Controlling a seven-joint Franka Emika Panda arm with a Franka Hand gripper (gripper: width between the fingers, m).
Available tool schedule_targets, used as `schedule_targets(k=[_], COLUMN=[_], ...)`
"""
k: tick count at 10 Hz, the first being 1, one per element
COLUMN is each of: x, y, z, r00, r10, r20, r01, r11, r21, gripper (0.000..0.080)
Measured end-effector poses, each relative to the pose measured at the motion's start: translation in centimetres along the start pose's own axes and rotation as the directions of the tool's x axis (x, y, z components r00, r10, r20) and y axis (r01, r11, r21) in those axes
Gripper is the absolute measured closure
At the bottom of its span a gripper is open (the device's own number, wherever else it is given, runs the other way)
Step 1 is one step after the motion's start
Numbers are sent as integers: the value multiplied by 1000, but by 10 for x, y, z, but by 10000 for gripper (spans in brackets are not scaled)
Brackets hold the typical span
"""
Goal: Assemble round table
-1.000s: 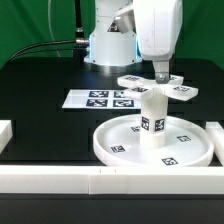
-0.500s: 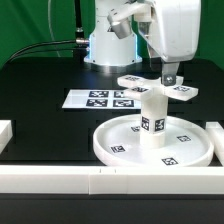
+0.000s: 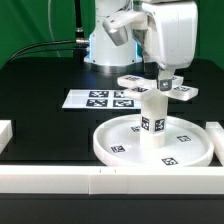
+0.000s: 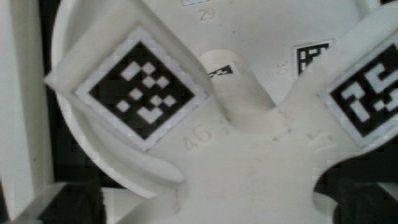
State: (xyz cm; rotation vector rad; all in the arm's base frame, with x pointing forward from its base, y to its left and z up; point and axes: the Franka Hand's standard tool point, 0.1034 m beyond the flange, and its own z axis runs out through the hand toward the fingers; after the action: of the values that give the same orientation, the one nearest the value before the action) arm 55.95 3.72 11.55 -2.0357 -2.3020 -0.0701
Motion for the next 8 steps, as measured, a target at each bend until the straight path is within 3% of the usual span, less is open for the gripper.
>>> schedule_targets(k=[8], x=[-1], y=[-5], z=[12], r00=[1000], r10=[13], r20=[-5], r01=[-13], r11=[1000], r21=[22], gripper=[151])
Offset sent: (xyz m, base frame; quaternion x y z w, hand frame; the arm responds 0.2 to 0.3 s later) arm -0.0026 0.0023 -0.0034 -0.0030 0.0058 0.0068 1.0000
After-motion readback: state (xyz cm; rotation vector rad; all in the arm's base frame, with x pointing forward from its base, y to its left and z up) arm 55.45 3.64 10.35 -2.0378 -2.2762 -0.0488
